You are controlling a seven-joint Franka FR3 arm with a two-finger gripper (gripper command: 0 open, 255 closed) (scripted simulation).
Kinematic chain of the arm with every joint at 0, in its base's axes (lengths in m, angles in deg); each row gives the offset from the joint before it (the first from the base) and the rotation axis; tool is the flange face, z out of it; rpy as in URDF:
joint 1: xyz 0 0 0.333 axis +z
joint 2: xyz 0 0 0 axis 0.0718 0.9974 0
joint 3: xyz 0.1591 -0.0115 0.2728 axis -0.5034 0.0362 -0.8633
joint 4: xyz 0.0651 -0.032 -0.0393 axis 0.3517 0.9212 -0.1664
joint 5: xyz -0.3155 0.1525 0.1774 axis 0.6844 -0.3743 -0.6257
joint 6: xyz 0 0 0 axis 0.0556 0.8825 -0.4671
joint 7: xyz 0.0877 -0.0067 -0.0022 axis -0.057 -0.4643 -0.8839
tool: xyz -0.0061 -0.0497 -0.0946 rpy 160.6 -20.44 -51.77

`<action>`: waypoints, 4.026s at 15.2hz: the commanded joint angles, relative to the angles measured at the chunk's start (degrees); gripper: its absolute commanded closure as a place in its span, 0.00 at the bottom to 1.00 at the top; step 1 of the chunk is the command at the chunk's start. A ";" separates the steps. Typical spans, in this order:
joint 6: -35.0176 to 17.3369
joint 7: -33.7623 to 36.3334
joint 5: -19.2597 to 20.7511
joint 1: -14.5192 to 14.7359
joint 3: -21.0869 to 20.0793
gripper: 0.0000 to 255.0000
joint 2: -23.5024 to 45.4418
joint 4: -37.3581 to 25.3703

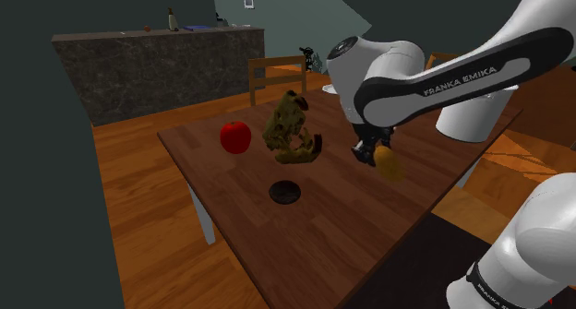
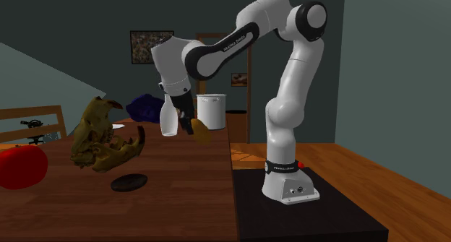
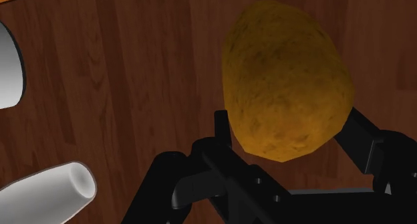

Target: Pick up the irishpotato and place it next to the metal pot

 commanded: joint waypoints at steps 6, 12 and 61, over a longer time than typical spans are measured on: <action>5.12 -2.30 -0.57 0.10 0.24 1.00 -1.85 -3.76; 9.45 -4.14 -0.84 0.09 0.39 1.00 -2.99 -7.35; 9.96 -37.89 12.42 -11.58 22.83 1.00 4.94 -31.30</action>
